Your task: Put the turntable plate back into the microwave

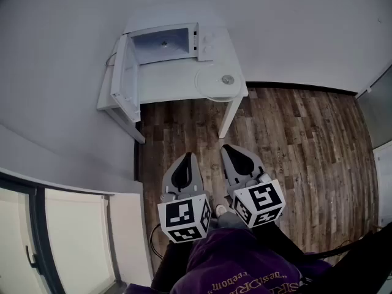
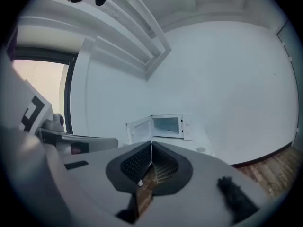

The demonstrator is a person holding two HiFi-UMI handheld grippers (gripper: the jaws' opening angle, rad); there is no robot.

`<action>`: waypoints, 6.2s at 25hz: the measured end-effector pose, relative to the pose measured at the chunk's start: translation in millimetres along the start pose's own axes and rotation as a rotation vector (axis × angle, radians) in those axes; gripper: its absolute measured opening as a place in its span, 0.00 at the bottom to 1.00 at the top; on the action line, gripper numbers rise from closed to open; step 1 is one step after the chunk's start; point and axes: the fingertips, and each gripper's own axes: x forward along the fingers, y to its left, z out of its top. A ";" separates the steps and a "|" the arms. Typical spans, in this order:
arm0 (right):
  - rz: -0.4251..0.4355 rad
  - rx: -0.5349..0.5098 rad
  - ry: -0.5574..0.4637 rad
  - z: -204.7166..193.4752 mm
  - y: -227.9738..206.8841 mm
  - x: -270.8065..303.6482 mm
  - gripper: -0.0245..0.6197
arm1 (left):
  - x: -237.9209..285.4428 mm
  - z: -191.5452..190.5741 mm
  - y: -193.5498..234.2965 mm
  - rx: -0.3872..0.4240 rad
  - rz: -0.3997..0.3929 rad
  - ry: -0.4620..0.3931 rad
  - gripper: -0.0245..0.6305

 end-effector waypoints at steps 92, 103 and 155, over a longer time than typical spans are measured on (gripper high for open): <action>-0.083 0.737 0.418 -164.4 -280.2 228.2 0.32 | 364.5 -149.1 21.4 -0.529 -0.162 0.601 0.36; -0.086 1.109 0.330 -190.5 -286.2 239.9 0.33 | 382.3 -169.5 20.0 -0.909 -0.142 0.546 0.36; -0.007 1.420 0.138 -195.2 -286.5 267.2 0.12 | 413.1 -165.8 2.3 -1.231 -0.278 0.391 0.12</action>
